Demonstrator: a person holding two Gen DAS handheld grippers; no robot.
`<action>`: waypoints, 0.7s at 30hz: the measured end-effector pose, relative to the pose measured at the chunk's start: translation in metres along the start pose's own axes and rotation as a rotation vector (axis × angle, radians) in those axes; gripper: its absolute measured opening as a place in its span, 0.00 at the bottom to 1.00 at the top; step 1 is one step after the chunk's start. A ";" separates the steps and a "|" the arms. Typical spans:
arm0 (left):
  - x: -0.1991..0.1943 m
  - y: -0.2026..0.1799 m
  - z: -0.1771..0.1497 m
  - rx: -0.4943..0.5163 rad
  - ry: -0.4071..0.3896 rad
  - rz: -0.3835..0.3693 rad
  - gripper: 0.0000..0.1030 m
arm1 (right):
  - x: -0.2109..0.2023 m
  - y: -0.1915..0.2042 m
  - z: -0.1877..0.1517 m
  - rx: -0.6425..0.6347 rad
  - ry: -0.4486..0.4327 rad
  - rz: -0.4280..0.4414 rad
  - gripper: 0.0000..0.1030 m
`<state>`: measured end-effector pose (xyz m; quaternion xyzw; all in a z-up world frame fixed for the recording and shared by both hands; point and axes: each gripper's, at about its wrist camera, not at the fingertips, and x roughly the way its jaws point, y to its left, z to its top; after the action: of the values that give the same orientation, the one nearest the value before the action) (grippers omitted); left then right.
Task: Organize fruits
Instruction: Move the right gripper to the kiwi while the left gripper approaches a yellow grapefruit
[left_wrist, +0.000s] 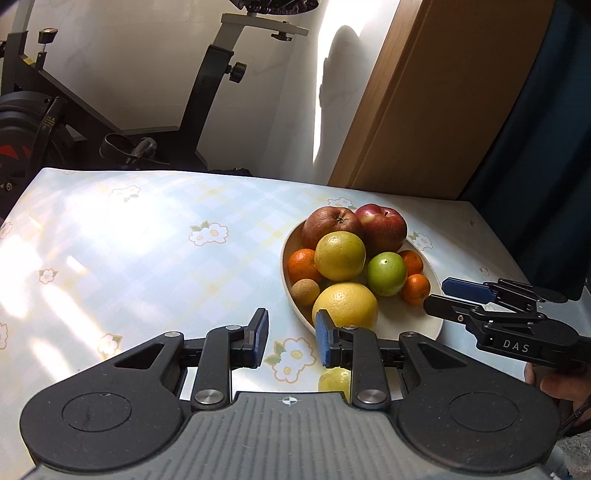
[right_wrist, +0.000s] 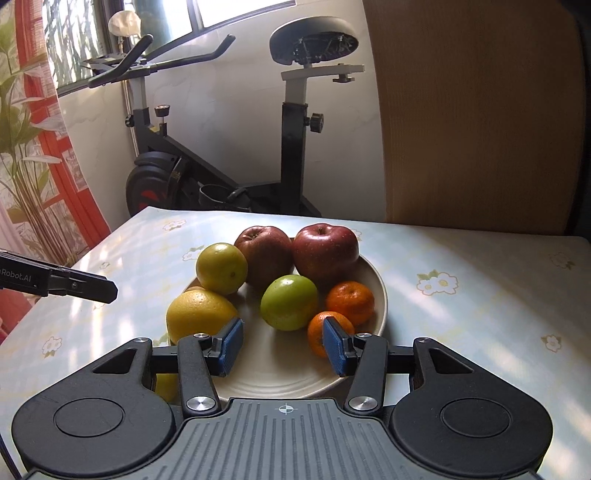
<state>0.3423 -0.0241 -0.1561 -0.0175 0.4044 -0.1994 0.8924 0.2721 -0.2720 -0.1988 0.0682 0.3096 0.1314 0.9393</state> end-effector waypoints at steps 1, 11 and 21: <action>-0.002 -0.001 -0.003 0.004 0.001 -0.003 0.29 | -0.004 0.001 -0.003 0.005 -0.002 -0.005 0.43; -0.030 -0.019 -0.032 0.007 -0.028 -0.001 0.29 | -0.056 0.000 -0.044 0.038 0.032 -0.028 0.41; -0.038 -0.033 -0.060 -0.046 -0.027 -0.030 0.32 | -0.097 0.002 -0.093 0.025 0.166 -0.028 0.36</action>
<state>0.2652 -0.0328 -0.1631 -0.0468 0.3966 -0.2033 0.8940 0.1403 -0.2940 -0.2182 0.0646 0.3888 0.1194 0.9113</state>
